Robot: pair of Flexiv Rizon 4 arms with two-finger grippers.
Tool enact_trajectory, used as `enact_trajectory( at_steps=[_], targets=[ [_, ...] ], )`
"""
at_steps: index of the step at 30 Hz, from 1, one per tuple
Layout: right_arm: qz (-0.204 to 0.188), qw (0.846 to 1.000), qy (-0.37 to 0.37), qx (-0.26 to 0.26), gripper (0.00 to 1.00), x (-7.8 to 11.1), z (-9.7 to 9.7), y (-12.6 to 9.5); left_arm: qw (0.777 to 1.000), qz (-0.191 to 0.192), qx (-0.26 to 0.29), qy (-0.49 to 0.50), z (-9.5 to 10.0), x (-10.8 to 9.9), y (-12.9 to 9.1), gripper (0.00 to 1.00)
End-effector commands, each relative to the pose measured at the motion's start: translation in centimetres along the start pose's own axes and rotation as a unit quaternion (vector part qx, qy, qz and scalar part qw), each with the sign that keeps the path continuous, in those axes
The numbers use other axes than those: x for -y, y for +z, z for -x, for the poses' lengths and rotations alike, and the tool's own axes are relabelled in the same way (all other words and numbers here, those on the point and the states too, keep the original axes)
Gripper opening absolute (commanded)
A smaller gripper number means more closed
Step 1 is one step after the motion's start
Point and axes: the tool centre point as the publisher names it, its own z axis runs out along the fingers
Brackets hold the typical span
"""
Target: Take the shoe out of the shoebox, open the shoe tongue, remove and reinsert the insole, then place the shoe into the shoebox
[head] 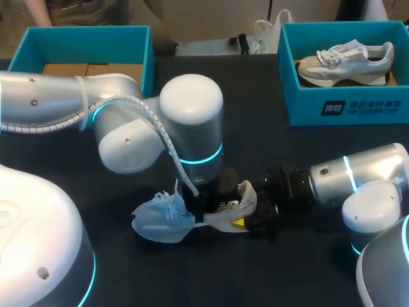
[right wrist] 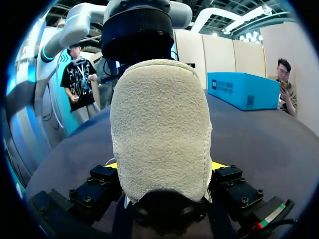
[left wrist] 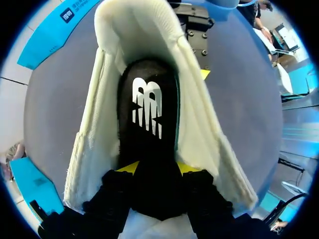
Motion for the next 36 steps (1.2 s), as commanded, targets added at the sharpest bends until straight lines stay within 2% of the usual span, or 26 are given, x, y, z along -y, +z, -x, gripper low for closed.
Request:
enact_trajectory(
  at_steps=[1, 2, 3, 4, 13, 17, 26, 31, 36],
  targets=[
    [-0.003, 1.0, 0.001, 0.001, 0.0, -0.1, 0.1, 0.0, 1.0, 0.011, 0.017, -0.011, 0.2, 0.5, 0.8, 0.29],
    [-0.003, 1.0, 0.001, 0.001, 0.0, -0.1, 0.1, 0.0, 1.0, 0.011, 0.017, -0.016, 0.5, 0.5, 0.9, 0.22],
    [-0.003, 1.0, 0.001, 0.001, 0.0, -0.1, 0.1, 0.0, 1.0, 0.011, 0.018, -0.022, 0.8, 0.5, 0.9, 0.09],
    [-0.003, 1.0, 0.001, 0.001, 0.0, -0.1, 0.1, 0.0, 0.999, 0.009, 0.015, -0.027, 1.0, 0.5, 0.9, 0.0],
    [-0.003, 1.0, 0.001, 0.001, 0.0, -0.1, 0.1, 0.0, 0.995, -0.056, -0.062, -0.048, 1.4, 0.3, -2.0, 0.0],
    [-0.003, 1.0, 0.001, 0.001, 0.0, -0.1, 0.1, 0.0, 0.993, -0.079, -0.075, -0.045, 1.2, 0.4, -3.3, 0.0],
    [-0.003, 1.0, 0.001, 0.001, 0.0, -0.1, 0.1, 0.0, 0.989, -0.114, -0.088, -0.034, 0.7, 0.8, -5.3, 0.0],
    [-0.003, 1.0, 0.001, 0.001, 0.0, -0.1, 0.1, 0.0, 0.984, -0.131, -0.118, -0.029, 0.7, 0.9, -6.1, 0.0],
    [-0.003, 1.0, 0.001, 0.001, 0.0, -0.1, 0.1, 0.0, 0.984, -0.131, -0.123, -0.023, 0.6, 1.0, -6.3, 0.0]
  ],
)
